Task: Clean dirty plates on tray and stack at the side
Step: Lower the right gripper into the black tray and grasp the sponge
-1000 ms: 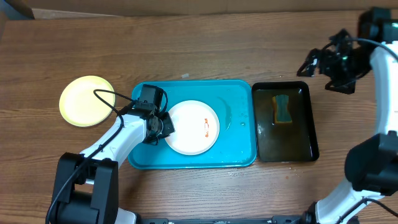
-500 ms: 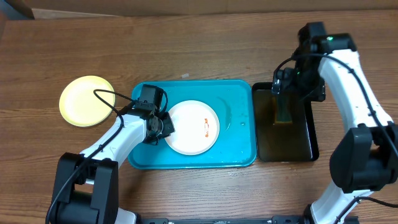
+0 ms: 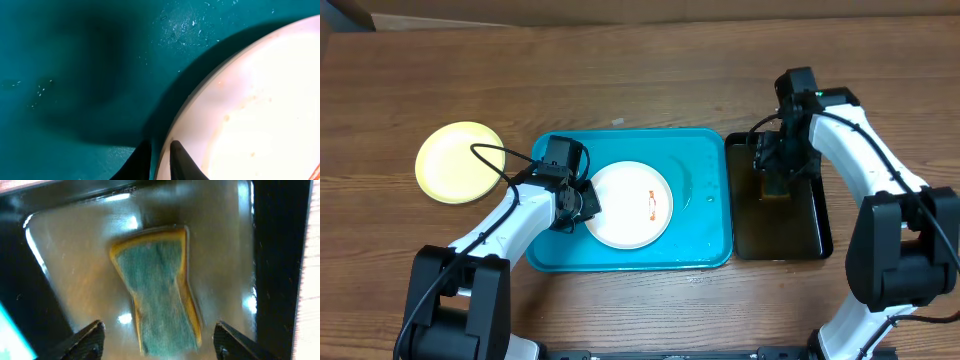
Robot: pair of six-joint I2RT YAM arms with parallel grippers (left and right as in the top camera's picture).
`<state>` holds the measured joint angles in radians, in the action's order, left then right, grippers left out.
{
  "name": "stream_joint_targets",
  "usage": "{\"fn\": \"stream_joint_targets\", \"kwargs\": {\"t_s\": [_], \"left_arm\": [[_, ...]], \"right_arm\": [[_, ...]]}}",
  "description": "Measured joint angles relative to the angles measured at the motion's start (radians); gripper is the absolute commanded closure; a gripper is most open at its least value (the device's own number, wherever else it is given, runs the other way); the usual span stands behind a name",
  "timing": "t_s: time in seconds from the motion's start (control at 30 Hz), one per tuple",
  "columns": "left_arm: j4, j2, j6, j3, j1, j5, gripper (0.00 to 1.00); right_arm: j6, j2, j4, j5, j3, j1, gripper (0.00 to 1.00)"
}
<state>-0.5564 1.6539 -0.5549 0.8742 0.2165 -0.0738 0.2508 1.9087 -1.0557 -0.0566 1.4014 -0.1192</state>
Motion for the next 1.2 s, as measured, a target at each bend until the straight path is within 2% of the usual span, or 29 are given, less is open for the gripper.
{"fn": "stream_joint_targets", "kwargs": {"t_s": [0.3,0.33,0.37,0.43,0.47,0.5,0.53,0.57,0.6,0.63,0.77,0.8,0.83,0.93,0.97,1.0,1.03,1.07,1.1,1.13,1.2], "left_arm": [[0.0,0.0,0.0,0.0,0.0,0.0,0.83],[0.0,0.0,0.0,0.0,0.0,0.0,0.83],[0.0,0.0,0.0,0.0,0.0,0.0,0.82],[0.0,0.0,0.0,0.0,0.0,0.0,0.82],[0.0,0.0,0.0,0.0,0.0,0.0,0.82],[0.0,0.0,0.0,0.0,0.0,0.0,0.81],[0.0,0.0,0.0,0.0,0.0,0.0,0.81],[0.0,0.0,0.0,0.0,0.0,0.0,0.81],[0.0,0.0,0.0,0.0,0.0,0.0,0.81],[0.0,0.0,0.0,0.0,0.0,0.0,0.81],[-0.001,0.0,0.0,0.0,0.0,0.0,0.8],[-0.002,0.0,0.0,0.0,0.0,0.0,0.8],[-0.002,0.0,0.0,0.0,0.0,0.0,0.8],[-0.003,0.0,0.0,0.0,0.0,0.0,0.8],[-0.003,0.0,0.0,0.0,0.0,0.0,0.8],[-0.003,0.0,0.0,0.0,0.0,0.0,0.8],[-0.003,0.0,0.0,0.0,0.0,0.0,0.8],[-0.003,0.0,0.0,0.0,0.0,0.0,0.8],[-0.003,0.0,0.0,0.0,0.0,0.0,0.79],[-0.003,0.0,0.0,0.0,0.0,0.0,0.79],[-0.003,0.0,0.0,0.0,0.0,0.0,0.78]], "right_arm": [[-0.033,0.0,0.246,-0.006,-0.162,0.0,0.32],[-0.037,0.0,0.272,-0.006,-0.179,0.0,0.41],[-0.045,0.0,0.29,-0.007,-0.194,0.0,0.56],[-0.045,0.0,0.311,-0.013,-0.219,0.0,0.71],[-0.05,0.0,0.314,-0.014,-0.222,0.0,0.72],[-0.047,0.0,0.318,-0.014,-0.222,0.0,0.7],[-0.044,0.0,0.322,-0.016,-0.223,0.0,0.44],[-0.037,0.0,0.324,-0.018,-0.223,0.001,0.24],[-0.042,0.0,0.324,-0.018,-0.223,0.001,0.19],[-0.043,0.0,0.323,-0.019,-0.223,0.001,0.18],[-0.045,0.0,0.304,-0.021,-0.223,0.001,0.18],[-0.045,-0.002,0.289,-0.021,-0.222,0.001,0.2],[-0.045,-0.003,0.272,-0.018,-0.222,0.001,0.27],[-0.046,-0.006,0.218,-0.007,-0.222,0.001,0.85],[-0.045,-0.006,0.206,-0.003,-0.222,0.001,0.89],[-0.045,-0.006,0.199,-0.002,-0.222,0.0,0.87],[-0.039,-0.006,0.195,-0.002,-0.222,0.001,0.67],[-0.037,-0.006,0.189,-0.003,-0.222,0.001,0.37],[-0.04,-0.006,0.187,-0.005,-0.222,0.001,0.24],[-0.042,-0.007,0.186,-0.005,-0.222,0.001,0.19],[-0.047,-0.008,0.193,-0.003,-0.222,0.002,0.18]]}}
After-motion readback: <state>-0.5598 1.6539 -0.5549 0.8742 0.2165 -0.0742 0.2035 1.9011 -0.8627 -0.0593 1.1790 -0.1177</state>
